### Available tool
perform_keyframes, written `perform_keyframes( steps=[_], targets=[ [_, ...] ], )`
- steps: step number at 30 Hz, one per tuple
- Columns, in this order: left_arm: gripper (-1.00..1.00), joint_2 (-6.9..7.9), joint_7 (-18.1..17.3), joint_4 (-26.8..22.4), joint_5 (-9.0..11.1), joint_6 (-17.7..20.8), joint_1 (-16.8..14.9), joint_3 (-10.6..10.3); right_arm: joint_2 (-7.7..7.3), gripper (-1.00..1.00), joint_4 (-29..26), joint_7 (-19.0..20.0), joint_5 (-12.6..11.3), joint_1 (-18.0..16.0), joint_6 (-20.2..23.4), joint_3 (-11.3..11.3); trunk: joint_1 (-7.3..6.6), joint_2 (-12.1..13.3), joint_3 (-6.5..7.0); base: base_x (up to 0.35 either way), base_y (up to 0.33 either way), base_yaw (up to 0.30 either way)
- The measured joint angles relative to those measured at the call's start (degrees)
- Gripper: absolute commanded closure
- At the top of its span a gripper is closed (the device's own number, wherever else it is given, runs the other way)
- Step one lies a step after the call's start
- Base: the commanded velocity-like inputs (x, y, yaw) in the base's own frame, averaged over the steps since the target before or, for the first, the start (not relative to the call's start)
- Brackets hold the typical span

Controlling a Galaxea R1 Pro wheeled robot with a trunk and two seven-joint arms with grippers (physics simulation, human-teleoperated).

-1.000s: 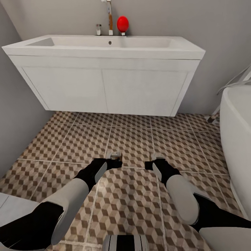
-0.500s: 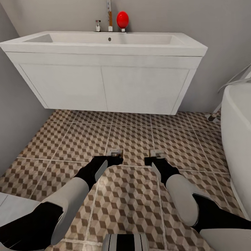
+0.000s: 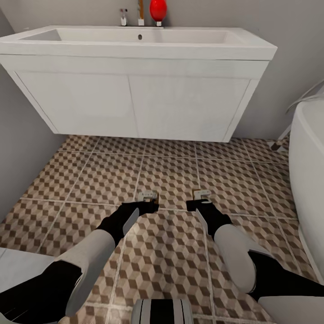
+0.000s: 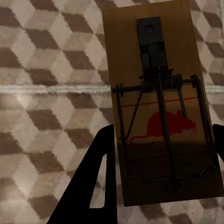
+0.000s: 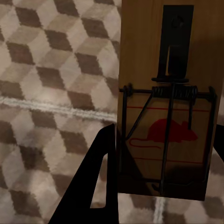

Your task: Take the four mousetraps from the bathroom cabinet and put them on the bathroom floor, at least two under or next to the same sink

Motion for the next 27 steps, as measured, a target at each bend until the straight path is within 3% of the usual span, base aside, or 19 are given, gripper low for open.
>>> perform_keyframes(
  steps=[10, 17, 27],
  targets=[
    [1.0, 0.0, 0.23, -2.9, -0.15, -0.35, -0.01, -0.04, 0.0, 1.0, -0.62, 0.36, 0.0, 0.0, 0.18, 0.02, 0.05, -0.03, -0.45, 0.0, 0.0, 0.0],
    [1.0, 0.0, 1.96, -4.41, -0.44, -2.63, -0.01, -0.04, -0.04, 1.0, -1.05, 0.5, -0.06, 0.0, -0.08, -0.04, 0.05, -0.03, -0.45, 0.0, 0.0, 0.0],
    [1.0, 0.0, 2.28, -6.22, -0.46, -3.06, -0.01, -0.06, -0.01, 1.0, -5.23, 0.57, -0.19, -0.03, 0.21, 0.04, 0.05, -0.03, -0.45, 0.0, 0.0, 0.0]
  ],
)
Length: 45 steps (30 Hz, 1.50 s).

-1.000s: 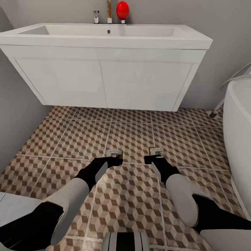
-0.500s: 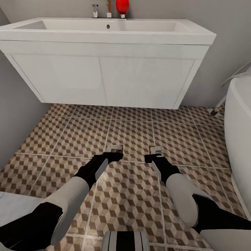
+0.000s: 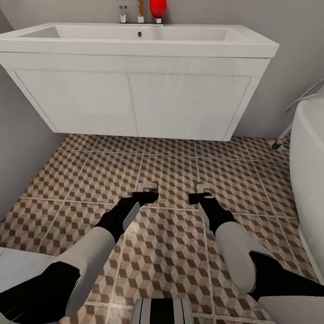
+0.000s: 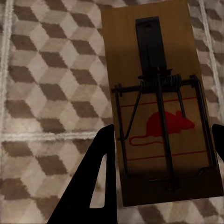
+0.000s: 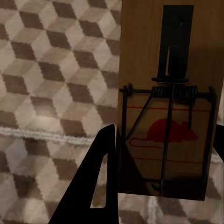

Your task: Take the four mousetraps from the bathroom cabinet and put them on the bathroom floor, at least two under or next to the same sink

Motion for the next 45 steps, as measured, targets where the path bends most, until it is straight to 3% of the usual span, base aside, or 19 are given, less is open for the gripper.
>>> perform_keyframes(
  steps=[26, 45],
  targets=[
    [1.0, 0.0, 0.02, -0.54, -0.02, -0.11, 0.0, 0.0, 0.13, 1.0, -0.47, 0.0, -0.1, -3.03, 0.08, 0.36, 0.0, 0.0, 0.0, 0.0, 0.0, 0.0],
    [1.0, 0.0, -0.13, -0.62, 0.01, -0.03, 0.0, 0.0, 0.24, 1.0, -0.35, 0.52, -0.18, -3.23, 0.65, 0.42, 0.5, -0.25, -4.21, 0.0, 0.0, 0.0]
  ],
)
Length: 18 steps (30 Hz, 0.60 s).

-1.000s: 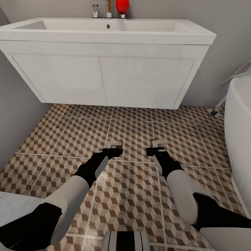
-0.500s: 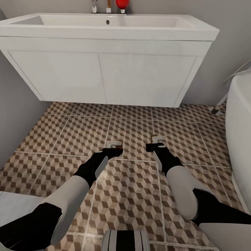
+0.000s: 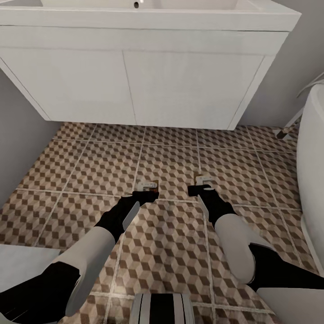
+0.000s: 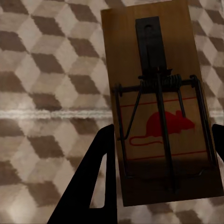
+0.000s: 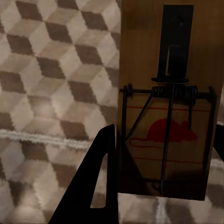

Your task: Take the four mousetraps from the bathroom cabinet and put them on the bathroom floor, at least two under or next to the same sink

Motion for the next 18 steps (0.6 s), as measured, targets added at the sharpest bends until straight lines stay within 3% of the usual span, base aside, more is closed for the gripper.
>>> perform_keyframes(
  steps=[4, 10, 18],
  targets=[
    [1.0, 0.0, 0.0, 0.0, 0.0, 0.04, -0.01, -0.01, 0.0, 1.0, 0.04, 0.84, 0.04, -0.05, 1.76, 0.02, 0.1, -0.05, -0.89, 0.0, 0.0, 0.0],
    [1.0, 0.0, 0.02, 0.07, 0.06, 0.2, -0.26, 0.0, 0.0, 1.0, 0.04, 1.34, 0.11, -0.17, 5.15, -0.02, 0.1, -0.06, -0.89, 0.0, 0.0, 0.0],
    [1.0, 0.0, 0.17, 1.16, 0.13, 0.43, -3.4, 0.07, 0.0, 1.0, 0.08, 1.42, 0.11, -0.76, 6.29, 0.0, 0.1, -0.06, -0.89, 0.0, 0.0, 0.0]
  ],
)
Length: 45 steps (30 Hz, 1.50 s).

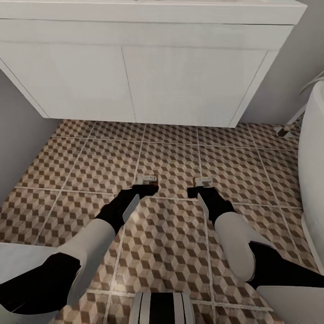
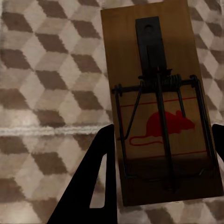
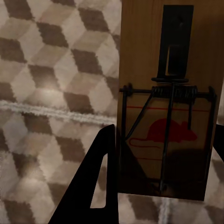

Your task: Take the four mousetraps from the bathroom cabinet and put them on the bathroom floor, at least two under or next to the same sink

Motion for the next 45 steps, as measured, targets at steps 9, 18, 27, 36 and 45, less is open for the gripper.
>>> perform_keyframes(
  steps=[9, 18, 27, 36, 45],
  targets=[
    [1.0, 0.0, 0.06, 8.38, 0.16, 0.07, -7.47, 0.14, 0.01, 1.0, 0.92, -0.1, 0.02, -1.59, 0.28, 0.02, 0.0, 0.0, 0.0, 0.0, 0.0, 0.0],
    [1.0, 0.0, 0.07, 12.47, 0.26, 0.11, -12.2, 0.22, 0.01, 1.0, 6.0, -0.58, 0.06, -6.98, 0.23, -0.08, 0.0, 0.0, 0.0, 0.0, 0.0, 0.0],
    [1.0, 0.0, 0.03, 13.73, 0.26, 0.29, -12.34, 0.23, 0.01, 1.0, 6.41, -0.62, 0.06, -7.62, 0.21, -0.09, 0.0, 0.0, 0.0, 0.0, 0.0, 0.0],
    [1.0, 0.0, -0.01, 13.77, 0.28, 2.52, -12.32, 0.22, 0.01, 1.0, 7.24, -0.63, 0.02, -7.67, 0.2, -0.08, 0.11, -0.05, -0.88, 0.0, 0.0, 0.0],
    [1.0, 0.0, -0.01, 13.77, 0.32, 2.66, -12.33, 0.22, 0.01, 1.0, 8.1, -0.64, -0.03, -7.67, 0.12, -0.06, 0.34, -0.17, -2.88, 0.0, 0.0, 0.0]
  ],
)
